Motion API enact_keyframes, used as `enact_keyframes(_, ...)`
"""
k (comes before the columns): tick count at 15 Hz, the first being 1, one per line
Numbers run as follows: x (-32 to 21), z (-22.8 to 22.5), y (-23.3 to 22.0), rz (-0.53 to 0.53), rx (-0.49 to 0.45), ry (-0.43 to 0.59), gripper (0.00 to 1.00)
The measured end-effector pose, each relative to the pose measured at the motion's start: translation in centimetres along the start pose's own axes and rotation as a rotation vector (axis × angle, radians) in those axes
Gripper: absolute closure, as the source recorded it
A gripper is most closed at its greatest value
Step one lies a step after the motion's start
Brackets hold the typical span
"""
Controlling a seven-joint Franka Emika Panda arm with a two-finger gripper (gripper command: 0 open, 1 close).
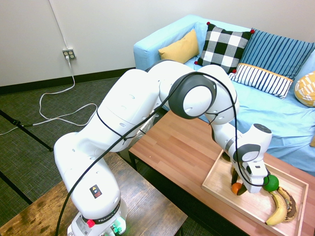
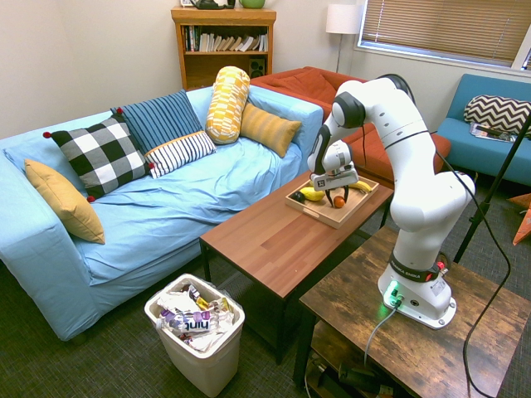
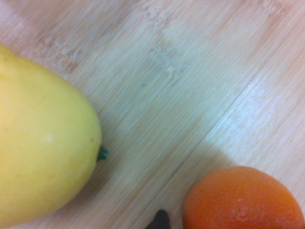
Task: Put the tangerine in the tray
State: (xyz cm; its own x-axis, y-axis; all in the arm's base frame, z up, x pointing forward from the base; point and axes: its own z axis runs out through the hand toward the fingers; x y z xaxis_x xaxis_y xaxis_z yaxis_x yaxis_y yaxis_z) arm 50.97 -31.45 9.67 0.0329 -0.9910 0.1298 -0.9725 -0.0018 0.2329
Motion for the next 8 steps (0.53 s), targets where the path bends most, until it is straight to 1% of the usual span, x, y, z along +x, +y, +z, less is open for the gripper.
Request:
enact_keyframes(4, 0.7, -0.9, 0.0, 0.006, 0.02, 0.012, 0.0)
enact_keyframes(8, 2.5, -5.7, 0.3, 0.013, 0.088, 0.035, 0.0)
